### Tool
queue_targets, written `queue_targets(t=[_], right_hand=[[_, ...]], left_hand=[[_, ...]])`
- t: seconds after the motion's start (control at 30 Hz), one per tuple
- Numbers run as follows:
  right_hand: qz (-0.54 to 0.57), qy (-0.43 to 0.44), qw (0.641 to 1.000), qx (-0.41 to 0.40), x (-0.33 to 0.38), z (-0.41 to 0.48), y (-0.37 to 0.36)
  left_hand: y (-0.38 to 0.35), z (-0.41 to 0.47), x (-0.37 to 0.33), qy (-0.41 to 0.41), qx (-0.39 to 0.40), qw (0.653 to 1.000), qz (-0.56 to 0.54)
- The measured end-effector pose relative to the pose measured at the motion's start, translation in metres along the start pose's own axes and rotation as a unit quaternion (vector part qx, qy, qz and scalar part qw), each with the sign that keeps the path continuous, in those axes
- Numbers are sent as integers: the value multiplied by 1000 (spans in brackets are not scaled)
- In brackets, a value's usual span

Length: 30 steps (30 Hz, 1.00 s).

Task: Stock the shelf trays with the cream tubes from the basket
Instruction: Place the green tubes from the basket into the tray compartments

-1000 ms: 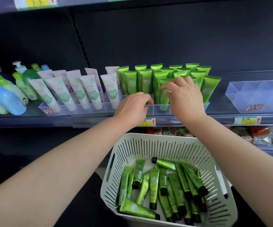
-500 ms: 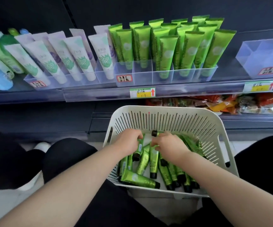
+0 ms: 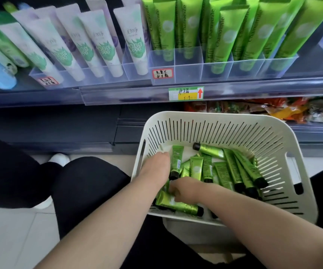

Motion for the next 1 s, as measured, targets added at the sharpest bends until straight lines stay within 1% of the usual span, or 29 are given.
queue_targets(t=[0.13, 0.27, 0.43, 0.57, 0.63, 0.7, 0.8, 0.87, 0.93, 1.0], right_hand=[[-17, -1, 999, 30, 1, 4, -8], [-28, 25, 996, 78, -2, 7, -22], [-33, 9, 993, 113, -8, 10, -32], [-88, -1, 982, 170, -17, 7, -37], [-73, 2, 977, 200, -21, 4, -39], [-51, 4, 976, 211, -22, 1, -39], [-40, 6, 982, 184, -25, -1, -36], [-39, 17, 988, 149, -26, -4, -32], [-36, 31, 995, 83, -30, -11, -21], [5, 28, 1000, 9, -41, -23, -3]], left_hand=[[2, 1, -2, -4, -9, 1000, 4], [3, 1, -5, -6, -8, 1000, -4], [1, 3, -5, -10, -12, 999, -35], [-2, 5, -3, -7, 0, 999, -40], [-3, 6, -2, -3, 3, 999, -40], [-3, 7, -2, -3, 5, 999, -44], [-1, 9, -5, -13, 9, 998, -55], [0, 10, -6, -17, 6, 998, -64], [2, 12, -6, -15, -5, 997, -71], [2, 16, -4, -14, -11, 997, -79]])
Point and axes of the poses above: each hand's wrist, its own z-axis towards the middle knuckle, its own y-axis out of the back of the hand, x = y × z, the point moved 8 cm from there along z, towards the middle knuckle, and after that the axes turned 14 degrees about x, right-handed, at the moved point
